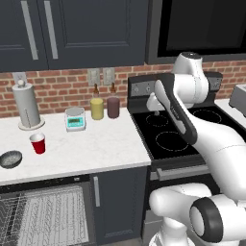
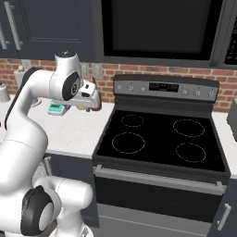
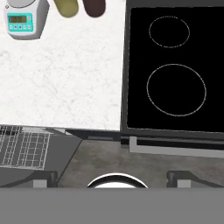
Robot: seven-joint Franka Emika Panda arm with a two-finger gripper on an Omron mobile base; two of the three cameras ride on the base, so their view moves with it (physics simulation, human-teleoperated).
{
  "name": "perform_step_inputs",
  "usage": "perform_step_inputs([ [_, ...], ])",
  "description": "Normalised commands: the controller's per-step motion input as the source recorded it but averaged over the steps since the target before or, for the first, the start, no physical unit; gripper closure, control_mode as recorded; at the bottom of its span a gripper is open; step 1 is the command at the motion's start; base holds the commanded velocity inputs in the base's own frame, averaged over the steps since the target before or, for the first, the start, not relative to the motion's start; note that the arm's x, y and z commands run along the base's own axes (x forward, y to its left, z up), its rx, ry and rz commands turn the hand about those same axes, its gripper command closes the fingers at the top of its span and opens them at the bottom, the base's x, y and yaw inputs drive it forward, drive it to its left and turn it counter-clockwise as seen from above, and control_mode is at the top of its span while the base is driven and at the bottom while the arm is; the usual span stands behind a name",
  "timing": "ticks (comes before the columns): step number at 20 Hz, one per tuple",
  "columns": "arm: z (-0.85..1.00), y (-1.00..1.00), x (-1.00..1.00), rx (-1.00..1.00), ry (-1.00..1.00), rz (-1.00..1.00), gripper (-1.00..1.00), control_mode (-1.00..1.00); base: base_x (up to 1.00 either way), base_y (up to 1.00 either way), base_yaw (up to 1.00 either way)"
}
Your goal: Pick up the cup and bowl from the counter, place them in the dishwasher, and close the dishwasher door.
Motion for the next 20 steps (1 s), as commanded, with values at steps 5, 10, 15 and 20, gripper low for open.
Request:
perform_step_inputs([
  [5,0.00,0.00,0.00,0.00,0.00,0.00,-1.00,-1.00,0.00,0.00,0.00],
  [10,-0.06,0.31,0.16,0.00,0.00,0.00,-1.00,-1.00,0.00,0.00,0.00],
  [15,0.00,0.84,0.59,0.00,0.01,0.05,-1.00,-1.00,0.00,0.00,0.00],
  [20,0.00,1.00,0.54,0.00,0.00,-0.06,-1.00,-1.00,0.00,0.00,0.00],
])
